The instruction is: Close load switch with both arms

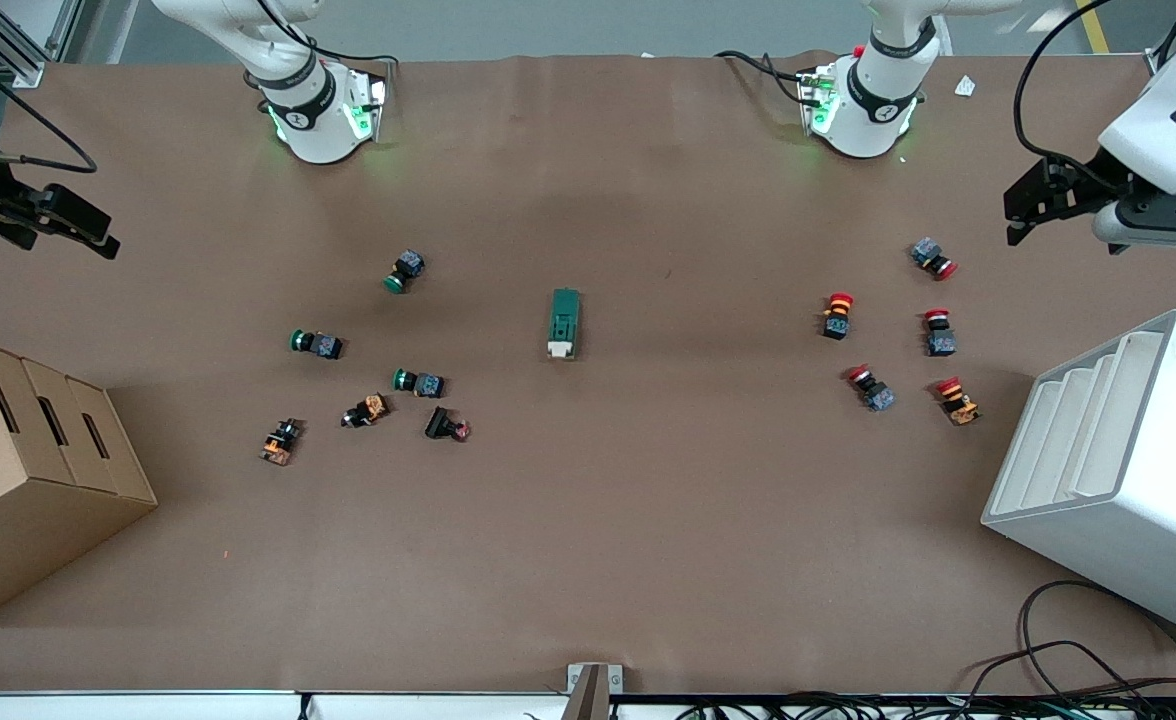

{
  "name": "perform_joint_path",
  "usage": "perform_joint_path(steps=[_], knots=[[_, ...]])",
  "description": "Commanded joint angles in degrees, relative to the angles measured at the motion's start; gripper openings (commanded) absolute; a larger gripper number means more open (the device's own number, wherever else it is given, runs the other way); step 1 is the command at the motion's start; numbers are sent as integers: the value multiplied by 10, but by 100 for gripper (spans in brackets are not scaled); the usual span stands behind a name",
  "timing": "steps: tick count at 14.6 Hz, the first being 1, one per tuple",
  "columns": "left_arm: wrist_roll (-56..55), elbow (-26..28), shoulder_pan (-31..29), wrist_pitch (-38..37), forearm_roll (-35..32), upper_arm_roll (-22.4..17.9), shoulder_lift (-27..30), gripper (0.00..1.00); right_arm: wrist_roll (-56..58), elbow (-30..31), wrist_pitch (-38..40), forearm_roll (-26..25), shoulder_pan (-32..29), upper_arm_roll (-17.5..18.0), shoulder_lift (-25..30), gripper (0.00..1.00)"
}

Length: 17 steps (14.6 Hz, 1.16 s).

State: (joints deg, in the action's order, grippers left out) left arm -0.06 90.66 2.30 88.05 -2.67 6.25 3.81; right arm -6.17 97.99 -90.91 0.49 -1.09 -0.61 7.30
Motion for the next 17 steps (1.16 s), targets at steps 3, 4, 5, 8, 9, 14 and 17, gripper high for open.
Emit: perform_joint_path(steps=[3, 4, 5, 8, 9, 14, 17], knots=[[-13, 21, -5, -15, 13, 6, 26, 100, 5, 16, 6, 6, -3, -1, 24, 100], [-17, 20, -5, -15, 13, 6, 26, 100, 5, 16, 6, 6, -3, -1, 24, 100], [-30, 19, -5, -15, 13, 6, 27, 100, 5, 16, 6, 6, -4, -1, 23, 100], [-45, 17, -5, -14, 33, 3, 24, 100, 5, 18, 1, 6, -4, -1, 18, 100], [-49, 17, -5, -14, 34, 3, 23, 100, 5, 17, 1, 6, -4, -1, 19, 100], [-40, 6, -7, -14, 36, 0, 17, 100, 4, -14, 6, 1, -1, 3, 20, 100], [-40, 6, -8, -14, 35, 0, 15, 100, 3, -62, 31, 2, -5, 2, 7, 100]])
